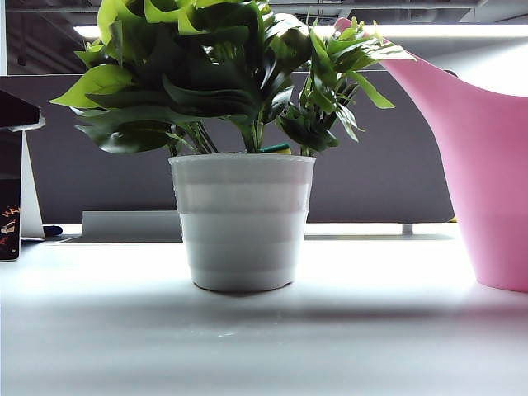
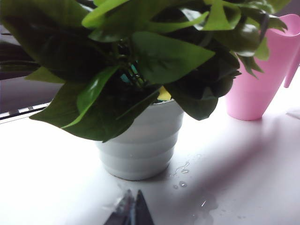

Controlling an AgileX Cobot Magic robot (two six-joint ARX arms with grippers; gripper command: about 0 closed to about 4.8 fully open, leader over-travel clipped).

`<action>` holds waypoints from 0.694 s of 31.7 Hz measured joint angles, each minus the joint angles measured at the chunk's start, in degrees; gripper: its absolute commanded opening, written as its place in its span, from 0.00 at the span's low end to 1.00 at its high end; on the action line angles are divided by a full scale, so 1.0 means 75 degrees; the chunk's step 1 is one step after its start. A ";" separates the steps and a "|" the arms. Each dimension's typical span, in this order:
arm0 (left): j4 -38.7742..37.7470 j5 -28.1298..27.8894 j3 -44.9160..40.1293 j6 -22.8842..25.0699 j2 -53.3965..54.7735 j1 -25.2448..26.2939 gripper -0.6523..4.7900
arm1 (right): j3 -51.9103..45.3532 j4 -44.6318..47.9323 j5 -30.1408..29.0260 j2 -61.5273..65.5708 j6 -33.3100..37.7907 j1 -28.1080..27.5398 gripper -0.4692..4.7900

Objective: Pick up the watering can from the table, water the potted plant, and put the can back.

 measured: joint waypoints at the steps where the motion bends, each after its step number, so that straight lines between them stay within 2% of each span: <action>1: 0.0003 0.0000 0.0000 0.0000 -0.0003 0.0003 0.11 | 0.0000 0.0175 0.0012 0.0006 -0.0192 -0.0003 0.18; 6: 0.0000 -0.0003 0.0000 0.0000 -0.0003 0.0003 0.11 | 0.0023 0.0772 0.0029 0.0691 -0.0600 -0.0003 0.20; 7: 0.0000 -0.0003 0.0000 0.0000 -0.0003 0.0003 0.11 | 0.0020 0.0866 0.0029 0.1008 -0.0650 -0.0003 0.25; 10: 0.0000 -0.0003 0.0000 0.0000 -0.0003 0.0003 0.11 | 0.0015 0.1489 0.0041 0.2057 -0.0997 -0.0003 0.57; 11: 0.0000 -0.0003 0.0000 0.0000 -0.0003 0.0003 0.11 | 0.0015 0.1816 0.0067 0.2401 -0.1043 -0.0003 0.61; 15: 0.0000 -0.0003 0.0000 0.0000 0.0000 0.0003 0.11 | 0.0111 0.3223 0.0236 0.3754 -0.1105 -0.0003 0.61; 22: 0.0000 -0.0003 0.0000 0.0000 -0.0003 0.0003 0.11 | 0.0443 0.4255 0.0542 0.5225 -0.1139 -0.0114 0.61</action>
